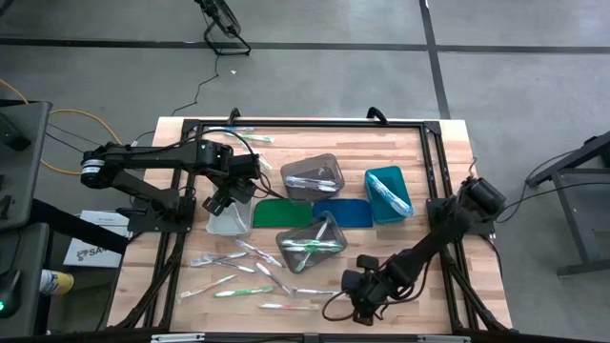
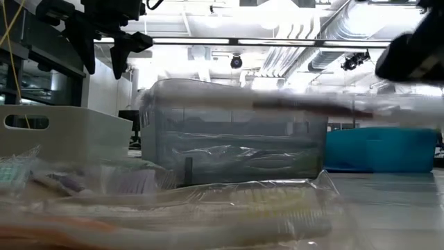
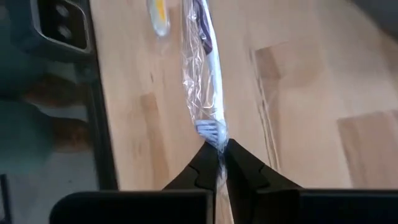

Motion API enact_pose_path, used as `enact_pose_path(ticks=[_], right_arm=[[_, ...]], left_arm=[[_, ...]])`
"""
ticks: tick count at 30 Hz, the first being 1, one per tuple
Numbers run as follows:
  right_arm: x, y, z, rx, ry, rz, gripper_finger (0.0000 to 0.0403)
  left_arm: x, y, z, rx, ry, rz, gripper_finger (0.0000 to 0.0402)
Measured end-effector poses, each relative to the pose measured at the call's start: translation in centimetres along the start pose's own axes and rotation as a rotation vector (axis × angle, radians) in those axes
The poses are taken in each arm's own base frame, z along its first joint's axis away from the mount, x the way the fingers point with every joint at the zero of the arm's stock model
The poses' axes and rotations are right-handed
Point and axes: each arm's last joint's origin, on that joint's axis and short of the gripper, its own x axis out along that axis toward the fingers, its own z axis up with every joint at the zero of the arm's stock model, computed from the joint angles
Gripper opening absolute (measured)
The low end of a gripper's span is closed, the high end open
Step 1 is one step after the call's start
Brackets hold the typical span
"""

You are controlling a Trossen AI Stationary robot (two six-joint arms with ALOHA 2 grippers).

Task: Pick & Place Toothbrushes
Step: Put the purple toothbrush into the top black bin

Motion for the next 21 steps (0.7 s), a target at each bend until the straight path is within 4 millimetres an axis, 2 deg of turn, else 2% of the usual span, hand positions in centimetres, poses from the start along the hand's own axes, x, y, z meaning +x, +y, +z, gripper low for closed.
enact_pose_path(ticks=[9,15,21], right_arm=[[-4.8,-0.7,0.3,0.029,-0.020,-0.004,0.0006],[-8.1,-1.5,0.7,0.011,-0.146,-0.068,0.0005],[-10.5,-2.3,1.3,-0.014,-0.276,-0.123,0.0005]], left_arm=[[0.0,0.0,0.0,0.002,-0.002,0.001,0.0211],[0.0,0.1,0.1,0.002,-0.012,0.009,0.0211],[0.0,0.3,0.4,0.001,-0.051,0.025,0.0211]])
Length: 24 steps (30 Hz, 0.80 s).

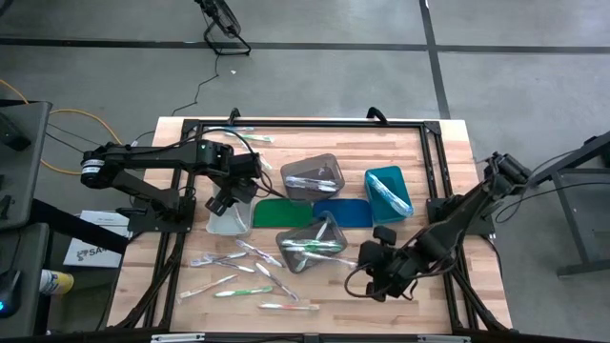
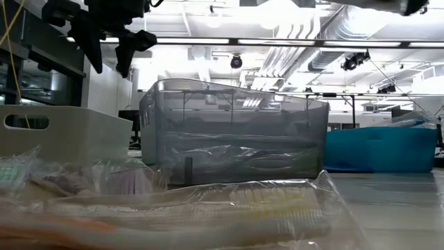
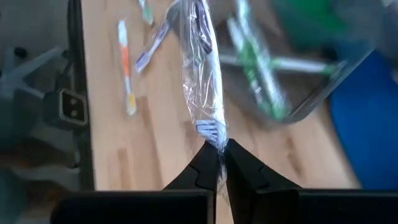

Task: Pick & Place Toothbrushes
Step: Put the purple toothbrush into the top black bin

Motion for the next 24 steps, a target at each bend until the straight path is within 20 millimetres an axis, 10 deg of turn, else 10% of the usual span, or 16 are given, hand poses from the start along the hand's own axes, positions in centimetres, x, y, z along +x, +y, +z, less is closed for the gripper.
enact_pose_path(ticks=[24], right_arm=[[-6.0,-7.5,6.8,-0.014,-0.355,-0.150,0.0005]], left_arm=[[-0.9,2.3,3.4,-0.053,-0.440,0.138,0.0211]])
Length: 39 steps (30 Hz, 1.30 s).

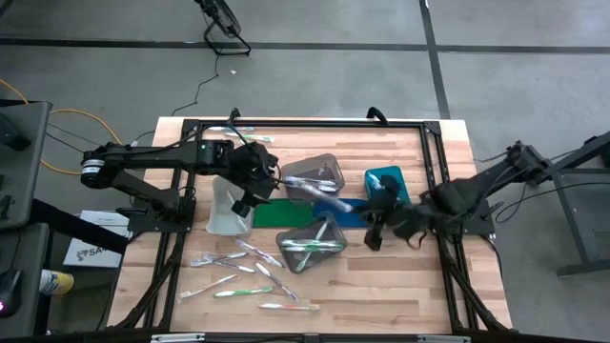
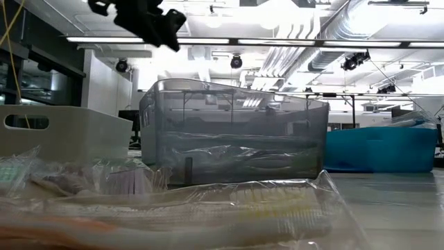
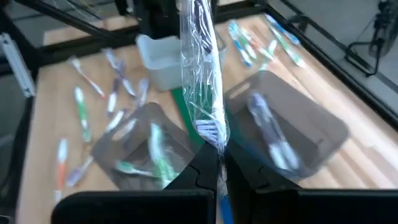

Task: Pick & Place Toothbrushes
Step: Put the purple toothbrush into the top black bin

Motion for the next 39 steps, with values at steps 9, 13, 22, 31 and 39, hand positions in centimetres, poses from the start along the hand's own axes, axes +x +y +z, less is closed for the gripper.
enact_pose_path(ticks=[9,13,22,31,39], right_arm=[[1.8,-6.3,0.5,-0.120,0.284,-0.052,0.0005],[3.9,-9.3,1.3,-0.169,0.338,-0.057,0.0005],[10.8,-14.1,2.3,-0.210,0.348,0.050,0.0005],[16.7,-15.0,-0.6,-0.179,0.528,0.065,0.0005],[18.7,-15.2,-1.6,-0.112,0.565,0.025,0.0006]], left_arm=[[0.0,0.2,0.2,-0.067,-0.021,0.025,0.0211],[0.0,0.2,0.2,-0.100,-0.020,0.027,0.0211],[0.0,0.2,0.2,-0.178,-0.011,0.028,0.0211],[0.0,-0.1,-0.4,-0.253,0.052,0.021,0.0211],[0.0,-0.2,-0.5,-0.296,0.068,0.015,0.0211]])
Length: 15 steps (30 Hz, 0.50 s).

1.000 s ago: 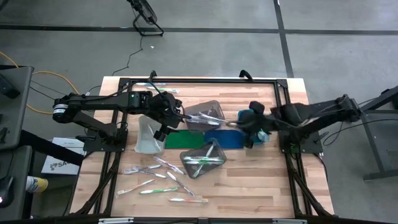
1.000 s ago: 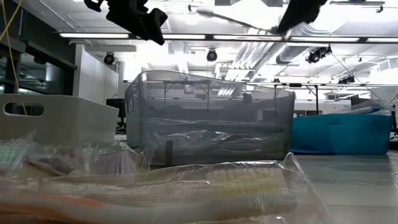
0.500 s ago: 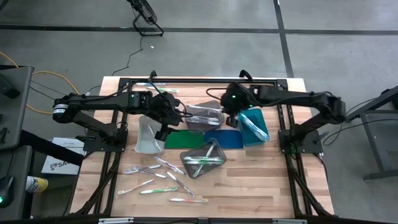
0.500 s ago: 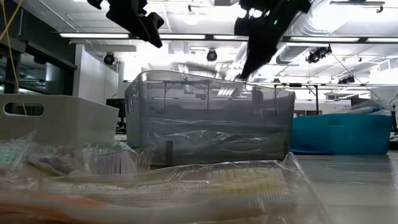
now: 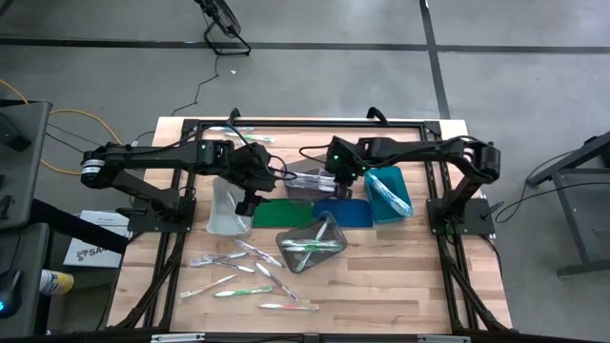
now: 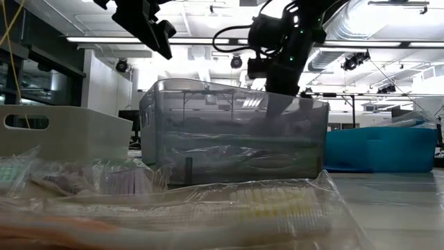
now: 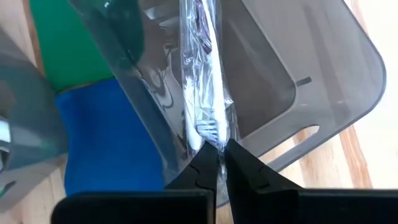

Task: Pick & Place Toothbrushes
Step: Put the purple toothbrush into the top black bin, then put the orange toothbrush into the gray bin

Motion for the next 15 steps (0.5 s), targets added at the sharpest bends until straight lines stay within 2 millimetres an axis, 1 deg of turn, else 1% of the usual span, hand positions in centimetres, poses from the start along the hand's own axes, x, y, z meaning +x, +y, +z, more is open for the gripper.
enact_pose_path(ticks=[2,5,11,15], right_arm=[[0.06,-0.01,-0.01,0.003,0.002,0.000,0.0013],[0.06,-0.03,0.06,0.003,-0.005,-0.009,0.0035],[0.06,-0.05,0.05,0.015,-0.004,-0.016,0.0093],[-0.08,-0.02,0.05,0.080,-0.007,-0.008,0.0134]], left_arm=[[0.00,0.00,0.00,-0.002,0.000,0.000,0.0211],[0.00,0.00,0.00,-0.002,0.000,0.000,0.0211],[0.00,0.00,-0.01,-0.002,0.001,0.000,0.0211],[0.00,-0.03,-0.11,-0.003,0.011,-0.004,0.0211]])
